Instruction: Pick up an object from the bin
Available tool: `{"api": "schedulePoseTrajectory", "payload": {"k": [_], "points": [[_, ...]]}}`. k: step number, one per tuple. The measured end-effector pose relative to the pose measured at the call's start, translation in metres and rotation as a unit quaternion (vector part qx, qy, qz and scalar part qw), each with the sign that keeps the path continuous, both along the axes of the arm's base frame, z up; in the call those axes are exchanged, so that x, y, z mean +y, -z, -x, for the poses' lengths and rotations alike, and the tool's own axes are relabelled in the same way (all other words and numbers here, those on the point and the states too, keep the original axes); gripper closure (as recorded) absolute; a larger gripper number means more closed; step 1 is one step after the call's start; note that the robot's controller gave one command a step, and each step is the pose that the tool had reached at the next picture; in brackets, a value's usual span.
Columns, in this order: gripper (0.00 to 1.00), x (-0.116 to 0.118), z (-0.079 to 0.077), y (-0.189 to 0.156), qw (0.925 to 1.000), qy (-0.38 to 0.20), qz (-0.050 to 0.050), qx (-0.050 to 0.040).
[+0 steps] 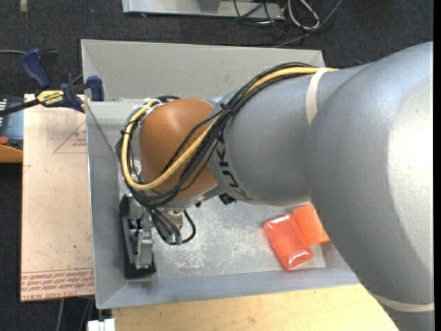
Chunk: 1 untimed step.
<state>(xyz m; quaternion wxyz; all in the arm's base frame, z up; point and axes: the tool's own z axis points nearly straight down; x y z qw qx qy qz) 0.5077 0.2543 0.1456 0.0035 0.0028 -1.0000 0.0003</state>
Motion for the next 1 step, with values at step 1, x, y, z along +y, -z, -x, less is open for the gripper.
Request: {"api": "schedulePoseTrajectory", "payload": {"k": [1], "points": [[0.00, -0.0016, -0.0021, -0.0047, 1.0000, 0.003, -0.001, -0.0032]]}}
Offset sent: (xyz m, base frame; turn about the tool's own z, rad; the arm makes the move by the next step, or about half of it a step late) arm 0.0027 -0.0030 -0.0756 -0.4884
